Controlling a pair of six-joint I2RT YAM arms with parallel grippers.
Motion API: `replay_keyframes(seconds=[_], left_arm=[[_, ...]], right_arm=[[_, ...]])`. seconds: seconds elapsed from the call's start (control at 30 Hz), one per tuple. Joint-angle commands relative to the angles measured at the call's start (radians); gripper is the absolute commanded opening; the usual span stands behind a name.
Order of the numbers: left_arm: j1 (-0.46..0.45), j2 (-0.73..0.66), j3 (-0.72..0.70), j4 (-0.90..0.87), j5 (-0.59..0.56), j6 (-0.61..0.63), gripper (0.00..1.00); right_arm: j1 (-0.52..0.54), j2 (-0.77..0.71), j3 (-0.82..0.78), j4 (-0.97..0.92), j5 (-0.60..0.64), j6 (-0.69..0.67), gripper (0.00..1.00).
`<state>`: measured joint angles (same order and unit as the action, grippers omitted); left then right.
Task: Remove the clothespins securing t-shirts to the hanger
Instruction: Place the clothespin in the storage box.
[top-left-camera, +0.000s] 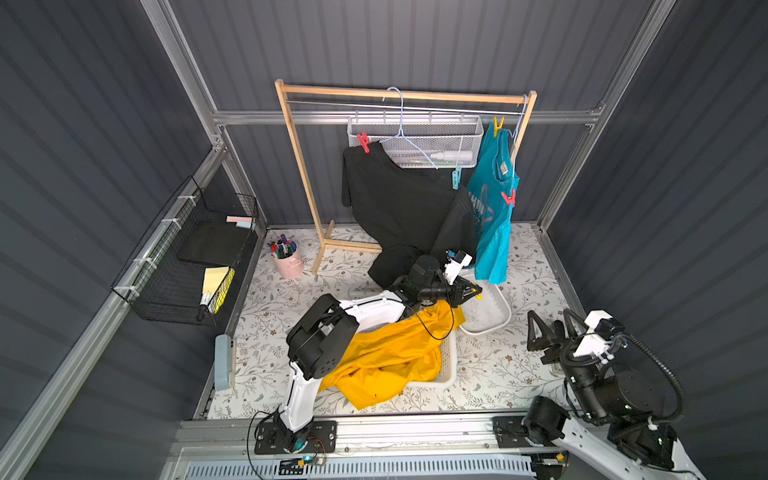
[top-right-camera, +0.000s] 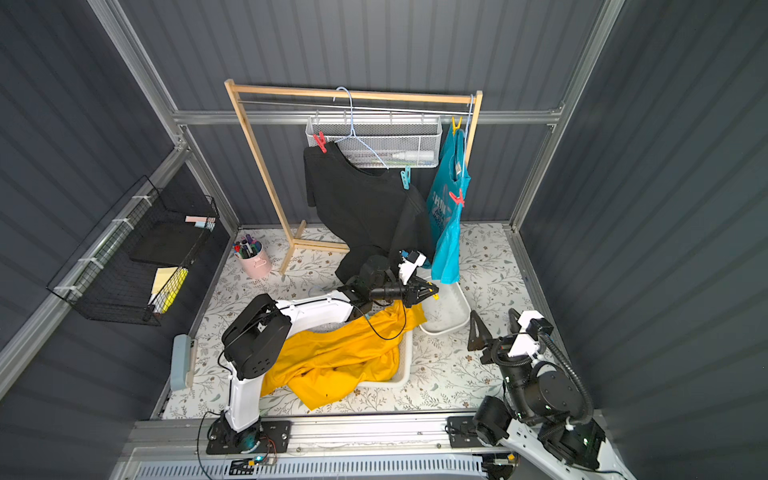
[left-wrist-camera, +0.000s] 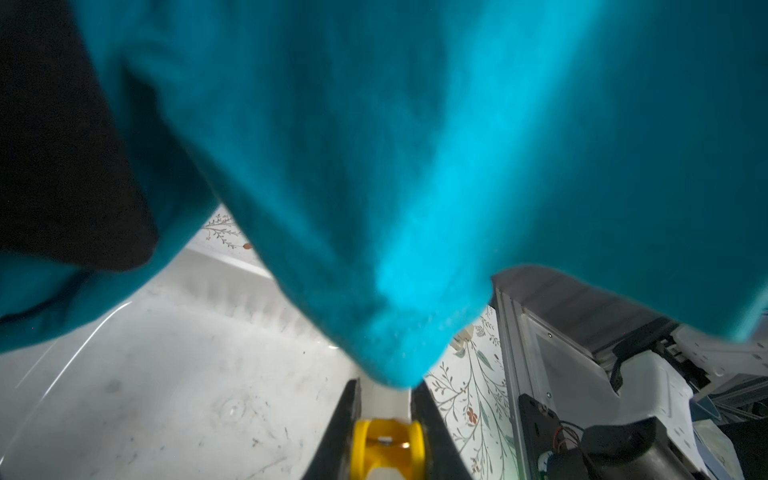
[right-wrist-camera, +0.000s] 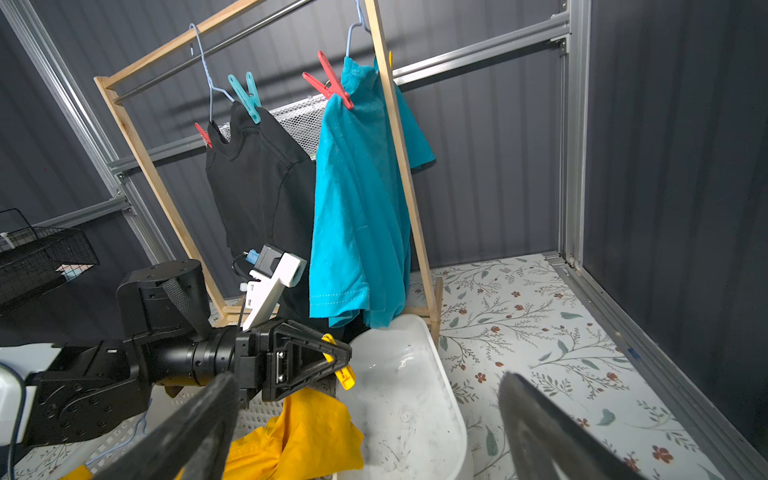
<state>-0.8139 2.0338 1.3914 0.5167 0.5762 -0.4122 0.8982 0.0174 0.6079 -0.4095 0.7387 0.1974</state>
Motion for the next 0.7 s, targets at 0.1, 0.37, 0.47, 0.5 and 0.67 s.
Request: replay_keyframes(seconds=[0.1,0.37,0.47,0.5,0.67], left_arm=[[-0.012,0.013,0.038,-0.05,-0.085,-0.017,0.71],[-0.011,-0.096,-0.044,-0.149,-0.156,0.073,1.0],[-0.012,-0.152,-0.094,-0.168,-0.204,0.093,1.0],[-0.012,-0.169,-0.1,-0.178,-0.209,0.104,1.0],[-0.012,-0.286,-0.235,-0.204,-0.237,0.154,1.0]], right_arm=[[0.001,-0.01,0.003,-0.012,0.026,0.014,0.99],[0.001,-0.008,0.003,-0.014,0.036,0.011,0.99],[0.001,-0.002,0.0,-0.005,0.04,0.004,0.99],[0.001,0.0,0.001,-0.005,0.041,0.004,0.99],[0.001,0.015,0.001,-0.005,0.048,-0.002,0.99]])
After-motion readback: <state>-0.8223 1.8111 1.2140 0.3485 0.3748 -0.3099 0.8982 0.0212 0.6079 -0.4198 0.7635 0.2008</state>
